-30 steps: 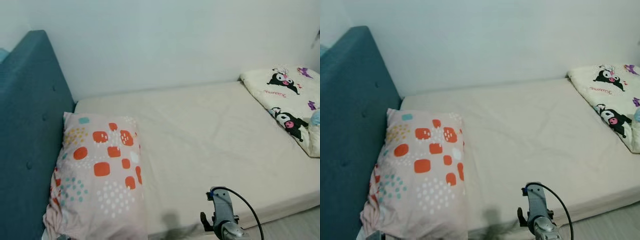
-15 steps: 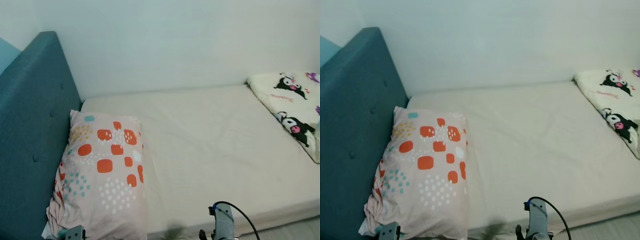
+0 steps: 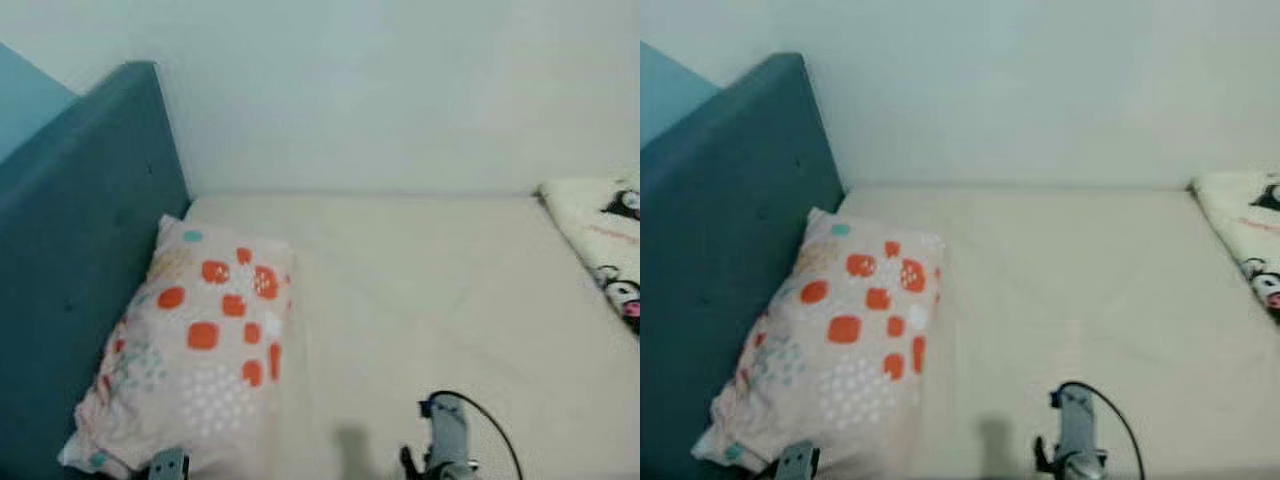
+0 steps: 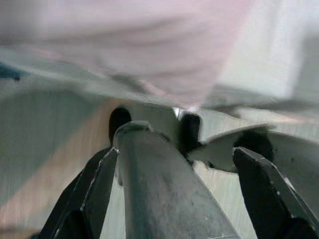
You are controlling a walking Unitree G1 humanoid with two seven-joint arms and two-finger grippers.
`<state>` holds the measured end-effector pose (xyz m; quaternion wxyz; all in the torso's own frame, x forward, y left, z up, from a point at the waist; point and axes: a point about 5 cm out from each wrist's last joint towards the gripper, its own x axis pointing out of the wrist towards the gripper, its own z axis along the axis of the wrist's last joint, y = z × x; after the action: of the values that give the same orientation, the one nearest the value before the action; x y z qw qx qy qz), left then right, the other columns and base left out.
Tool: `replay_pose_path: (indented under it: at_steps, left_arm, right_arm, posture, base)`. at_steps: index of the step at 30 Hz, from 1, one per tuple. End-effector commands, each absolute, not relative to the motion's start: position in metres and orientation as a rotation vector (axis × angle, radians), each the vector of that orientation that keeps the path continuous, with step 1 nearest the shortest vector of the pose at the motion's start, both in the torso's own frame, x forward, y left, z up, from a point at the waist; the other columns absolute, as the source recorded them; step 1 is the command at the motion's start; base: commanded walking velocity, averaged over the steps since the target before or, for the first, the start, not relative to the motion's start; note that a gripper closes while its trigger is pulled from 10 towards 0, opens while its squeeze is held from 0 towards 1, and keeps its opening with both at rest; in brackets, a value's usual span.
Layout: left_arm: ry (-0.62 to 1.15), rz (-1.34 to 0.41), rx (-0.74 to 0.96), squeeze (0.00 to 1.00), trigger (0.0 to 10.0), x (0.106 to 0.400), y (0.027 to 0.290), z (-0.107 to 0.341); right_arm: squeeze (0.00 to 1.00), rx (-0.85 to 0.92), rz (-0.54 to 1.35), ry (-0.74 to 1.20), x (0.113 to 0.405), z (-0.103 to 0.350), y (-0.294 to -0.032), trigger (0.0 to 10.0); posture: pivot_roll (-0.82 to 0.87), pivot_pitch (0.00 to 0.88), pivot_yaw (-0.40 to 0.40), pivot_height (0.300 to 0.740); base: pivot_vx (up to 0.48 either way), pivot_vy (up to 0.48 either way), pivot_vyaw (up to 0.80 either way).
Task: Clean up the room
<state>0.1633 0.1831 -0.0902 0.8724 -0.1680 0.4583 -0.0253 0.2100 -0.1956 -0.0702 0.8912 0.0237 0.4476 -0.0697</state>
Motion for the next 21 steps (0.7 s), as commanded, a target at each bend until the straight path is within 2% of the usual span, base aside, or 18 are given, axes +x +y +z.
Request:
replay_pose_path:
  at_steps: [1,17,21]
  left_arm:
    - [0.976,-0.07,-0.344,0.0,10.0,0.162,0.179,-0.091]
    - [1.016,-0.063,-0.337,0.0,10.0,0.149,0.18,-0.097]
    - [1.019,-0.059,-0.339,0.0,10.0,0.148,0.182,-0.097]
  right_arm:
    - [0.0,0.037,-0.159,0.932,0.208,-0.07,-0.203,10.0]
    - [0.0,-0.032,-0.121,0.884,0.221,-0.062,-0.207,10.0]
    - [0.0,-0.034,-0.104,0.778,0.249,-0.043,-0.205,10.0]
  posture:
    - [-0.11,0.061,-0.013,0.74]
    - [-0.12,0.058,-0.019,0.74]
    - [-0.12,0.072,-0.014,0.74]
  base:
    - [0.0,-0.472,0.0]
    - [0.0,-0.476,0.0]
    - [0.0,-0.48,0.0]
